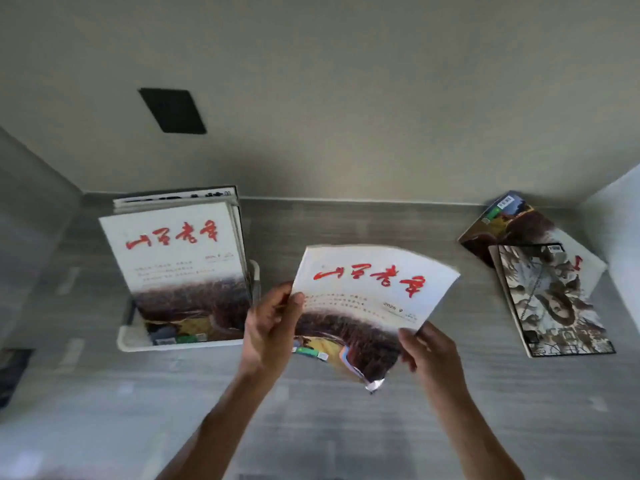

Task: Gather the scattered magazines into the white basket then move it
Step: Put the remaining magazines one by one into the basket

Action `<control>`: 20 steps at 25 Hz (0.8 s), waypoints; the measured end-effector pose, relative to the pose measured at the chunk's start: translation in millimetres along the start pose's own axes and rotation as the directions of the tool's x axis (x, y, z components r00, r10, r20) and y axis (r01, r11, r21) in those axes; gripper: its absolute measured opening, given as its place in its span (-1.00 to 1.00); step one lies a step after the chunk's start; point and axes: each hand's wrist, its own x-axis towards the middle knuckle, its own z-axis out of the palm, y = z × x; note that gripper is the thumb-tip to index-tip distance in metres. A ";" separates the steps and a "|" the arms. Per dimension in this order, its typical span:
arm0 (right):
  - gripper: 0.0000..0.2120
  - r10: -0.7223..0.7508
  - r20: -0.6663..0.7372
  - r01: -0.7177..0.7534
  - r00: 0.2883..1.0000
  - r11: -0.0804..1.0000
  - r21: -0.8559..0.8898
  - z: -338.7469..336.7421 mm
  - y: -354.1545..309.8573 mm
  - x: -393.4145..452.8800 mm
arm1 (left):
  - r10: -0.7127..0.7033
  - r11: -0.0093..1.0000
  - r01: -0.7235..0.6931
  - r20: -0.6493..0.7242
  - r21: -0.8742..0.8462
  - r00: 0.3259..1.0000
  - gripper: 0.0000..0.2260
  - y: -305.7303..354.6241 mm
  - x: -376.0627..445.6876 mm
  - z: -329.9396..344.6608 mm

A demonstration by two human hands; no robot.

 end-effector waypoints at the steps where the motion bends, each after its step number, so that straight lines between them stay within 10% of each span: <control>1: -0.91 -0.075 0.055 0.074 0.996 0.997 0.033 24.2 -23.0 0.5 | 0.020 1.000 -0.019 -0.080 0.014 0.997 -0.90 9.2 8.9 -27.7; 7: -0.86 -0.310 0.222 0.291 0.924 0.950 0.116 178.3 -118.3 18.5 | 0.187 0.982 -0.160 -0.381 0.102 0.906 -0.72 48.0 71.0 -185.7; 14: -0.96 -0.209 0.265 0.266 0.941 0.943 -0.202 278.2 -74.6 40.5 | -0.050 0.968 0.158 -0.466 0.195 0.883 -0.65 -38.9 78.7 -249.0; 20: -0.84 -0.124 0.230 0.166 0.965 0.971 -0.172 294.2 -50.3 51.7 | -0.034 0.954 0.161 -0.446 0.252 0.894 -0.71 -80.9 89.1 -256.0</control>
